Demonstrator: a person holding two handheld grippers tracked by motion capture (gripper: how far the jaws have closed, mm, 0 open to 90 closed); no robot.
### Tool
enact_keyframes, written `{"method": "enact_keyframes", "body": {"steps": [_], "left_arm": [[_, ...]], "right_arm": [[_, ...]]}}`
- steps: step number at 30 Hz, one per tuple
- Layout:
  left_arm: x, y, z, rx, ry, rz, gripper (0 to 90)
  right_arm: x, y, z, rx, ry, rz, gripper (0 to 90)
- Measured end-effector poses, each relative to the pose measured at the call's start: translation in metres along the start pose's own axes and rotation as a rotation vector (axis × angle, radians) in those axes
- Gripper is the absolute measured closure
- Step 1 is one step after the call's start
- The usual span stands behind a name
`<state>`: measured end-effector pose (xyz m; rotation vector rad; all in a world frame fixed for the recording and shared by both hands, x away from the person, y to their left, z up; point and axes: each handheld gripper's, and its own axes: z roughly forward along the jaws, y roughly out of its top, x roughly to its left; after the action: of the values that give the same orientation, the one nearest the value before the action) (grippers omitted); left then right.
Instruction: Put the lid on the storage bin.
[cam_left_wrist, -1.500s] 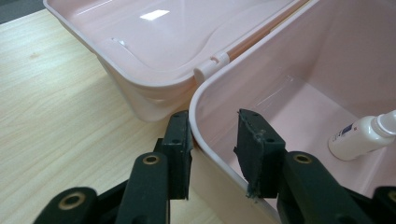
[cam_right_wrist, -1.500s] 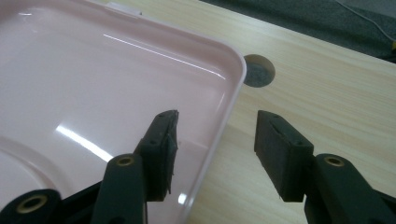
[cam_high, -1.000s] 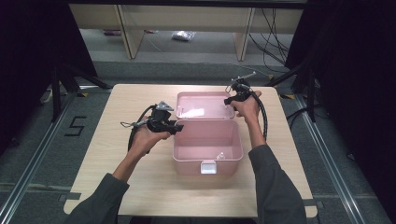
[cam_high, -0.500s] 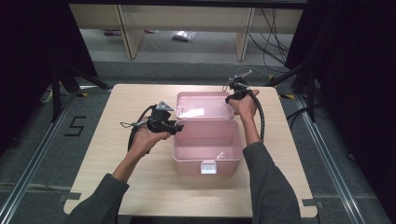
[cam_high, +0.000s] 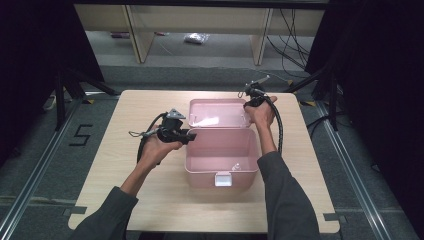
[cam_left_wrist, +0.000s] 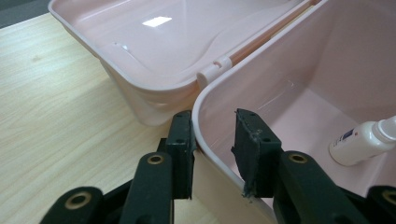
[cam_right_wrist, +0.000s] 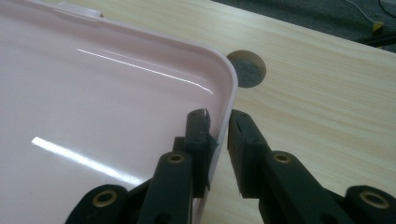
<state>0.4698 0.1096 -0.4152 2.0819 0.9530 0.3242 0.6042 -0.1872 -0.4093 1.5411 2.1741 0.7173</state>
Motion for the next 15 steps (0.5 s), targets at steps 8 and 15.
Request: {"method": "enact_keyframes", "body": {"steps": [8,15], "left_arm": [[0.0,0.0,0.0,-0.004,0.002,0.0,68.5],[0.0,-0.001,0.001,-0.019,0.0,-0.007,69.6]], "right_arm": [[0.005,0.0,-0.009,-0.046,-0.021,0.008,81.2],[0.005,-0.003,-0.018,-0.082,-0.034,0.02,81.7]]}}
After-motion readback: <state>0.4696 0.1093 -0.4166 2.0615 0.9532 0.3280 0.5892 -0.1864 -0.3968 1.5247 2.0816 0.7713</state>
